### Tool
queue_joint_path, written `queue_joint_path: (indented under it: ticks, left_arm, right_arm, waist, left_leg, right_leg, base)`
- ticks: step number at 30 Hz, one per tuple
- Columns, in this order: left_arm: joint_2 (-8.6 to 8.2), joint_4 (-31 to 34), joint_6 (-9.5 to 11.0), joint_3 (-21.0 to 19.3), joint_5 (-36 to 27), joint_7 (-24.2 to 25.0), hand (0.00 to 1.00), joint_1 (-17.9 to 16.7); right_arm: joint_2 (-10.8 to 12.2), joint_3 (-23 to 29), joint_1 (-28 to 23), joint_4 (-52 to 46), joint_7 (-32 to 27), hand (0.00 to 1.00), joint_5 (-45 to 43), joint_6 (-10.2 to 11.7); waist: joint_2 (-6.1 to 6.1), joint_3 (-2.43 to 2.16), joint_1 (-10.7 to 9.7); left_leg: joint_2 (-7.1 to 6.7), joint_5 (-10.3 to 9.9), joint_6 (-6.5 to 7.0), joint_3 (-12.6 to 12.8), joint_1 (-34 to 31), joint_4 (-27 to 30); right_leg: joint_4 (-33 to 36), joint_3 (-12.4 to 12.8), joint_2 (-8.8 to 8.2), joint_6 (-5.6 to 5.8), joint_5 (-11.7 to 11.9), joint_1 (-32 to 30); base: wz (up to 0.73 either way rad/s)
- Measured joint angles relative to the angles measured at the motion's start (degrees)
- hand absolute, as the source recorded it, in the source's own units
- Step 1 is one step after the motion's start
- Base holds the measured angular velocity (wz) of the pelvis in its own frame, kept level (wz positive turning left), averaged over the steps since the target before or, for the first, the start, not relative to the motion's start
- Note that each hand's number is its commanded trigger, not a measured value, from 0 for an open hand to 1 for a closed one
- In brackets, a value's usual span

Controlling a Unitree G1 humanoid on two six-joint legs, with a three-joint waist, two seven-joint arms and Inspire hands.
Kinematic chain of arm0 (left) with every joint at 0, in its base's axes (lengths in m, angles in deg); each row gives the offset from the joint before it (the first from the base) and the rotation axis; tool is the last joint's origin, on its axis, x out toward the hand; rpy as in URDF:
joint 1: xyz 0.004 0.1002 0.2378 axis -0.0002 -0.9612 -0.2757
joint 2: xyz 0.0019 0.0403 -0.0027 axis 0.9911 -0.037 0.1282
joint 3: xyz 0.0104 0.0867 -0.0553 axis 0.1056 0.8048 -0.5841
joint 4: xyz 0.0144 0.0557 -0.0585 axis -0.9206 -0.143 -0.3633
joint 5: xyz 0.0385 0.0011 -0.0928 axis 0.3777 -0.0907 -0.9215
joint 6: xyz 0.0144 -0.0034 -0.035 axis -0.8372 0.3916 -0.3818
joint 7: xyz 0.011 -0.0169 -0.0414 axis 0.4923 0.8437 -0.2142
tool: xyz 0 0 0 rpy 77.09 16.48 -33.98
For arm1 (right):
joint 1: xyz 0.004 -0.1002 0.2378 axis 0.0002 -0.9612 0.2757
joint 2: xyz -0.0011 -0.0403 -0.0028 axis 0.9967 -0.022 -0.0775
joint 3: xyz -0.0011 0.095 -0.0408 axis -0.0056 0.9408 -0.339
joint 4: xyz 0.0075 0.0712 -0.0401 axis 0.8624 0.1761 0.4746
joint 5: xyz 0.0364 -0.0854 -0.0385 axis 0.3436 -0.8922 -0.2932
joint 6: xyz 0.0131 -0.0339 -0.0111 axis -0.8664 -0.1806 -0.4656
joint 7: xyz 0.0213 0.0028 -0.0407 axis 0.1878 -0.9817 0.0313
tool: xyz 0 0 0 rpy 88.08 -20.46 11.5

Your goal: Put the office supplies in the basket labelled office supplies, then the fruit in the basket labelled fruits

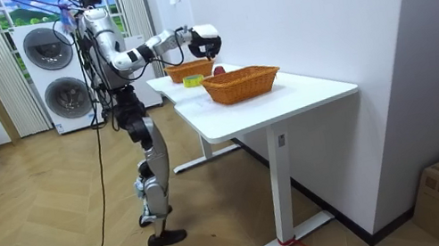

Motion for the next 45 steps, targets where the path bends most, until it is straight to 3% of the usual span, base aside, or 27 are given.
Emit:
queue_joint_path:
  ticks: [8, 18, 25, 32, 37, 45]
  left_arm:
    - [-0.23, -0.97, 0.01, -1.67, -0.01, -0.19, 0.0, -0.64]
    - [-0.34, -0.95, 0.01, -1.74, 0.0, -0.24, 0.0, -1.39]
    - [-0.33, -0.83, -0.05, -1.74, 0.0, -0.24, 0.0, -1.78]
    - [-0.33, -0.84, -0.09, -1.76, 0.0, -0.3, 0.0, -2.02]
    - [-0.46, -0.7, -0.12, -3.4, 0.0, -0.33, 0.0, -2.18]
    - [-0.37, -0.7, -0.1, -3.67, 0.0, -1.26, 0.0, -2.18]
  right_arm:
    - [-0.04, 3.61, 0.03, 0.47, -5.48, 1.0, 3.62, 0.04]
    - [-0.67, 4.56, 0.02, 4.61, -8.62, 1.0, 4.1, 0.13]
    - [-0.67, 6.03, 0.01, 5.64, -11.72, 1.0, 5.08, 0.13]
    - [-0.66, 6.07, -1.35, 5.98, -12.46, 1.0, 6.8, 0.14]
    - [-0.66, 7.27, -2.37, 5.98, -12.46, 1.0, 7.3, 0.14]
    - [-0.66, 8.05, -2.82, 8.91, -13.0, 1.0, 8.51, 0.22]
  waist:
    - [0.03, 0.1, -0.27]
    - [-0.04, 0.04, -2.91]
    - [0.02, 0.06, -3.28]
    - [0.48, -0.11, -4.28]
    - [0.95, -0.51, -4.67]
    - [0.29, -0.23, -4.57]
  left_leg:
    - [-0.03, -0.01, 0.0, -0.02, -0.08, -0.05]
    - [-0.06, -0.01, 0.0, 0.0, -0.08, -0.2]
    - [0.01, -0.01, -0.01, 0.0, -0.07, -0.01]
    - [0.15, -0.01, 0.0, -0.01, -0.03, 0.02]
    - [0.05, 0.0, 0.0, 0.23, 0.11, 0.04]
    - [0.03, 0.0, 0.0, 0.68, 0.6, -0.03]
  right_leg:
    - [-0.18, -0.12, -0.07, 0.0, 0.0, 0.01]
    - [-0.19, 0.02, 0.07, 0.0, 0.0, 0.0]
    - [-0.23, 0.02, -0.11, 0.0, 0.0, 0.04]
    - [-0.17, -0.15, -0.26, 0.0, 0.0, 0.21]
    - [-0.18, -0.03, -0.2, 0.0, 0.0, 0.27]
    - [-0.25, -0.01, -0.31, 0.02, -0.01, 0.56]
  base:
    - [0.0]
    - [0.0]
    - [0.0]
    - [0.0]
    - [0.0]
    - [-0.02]
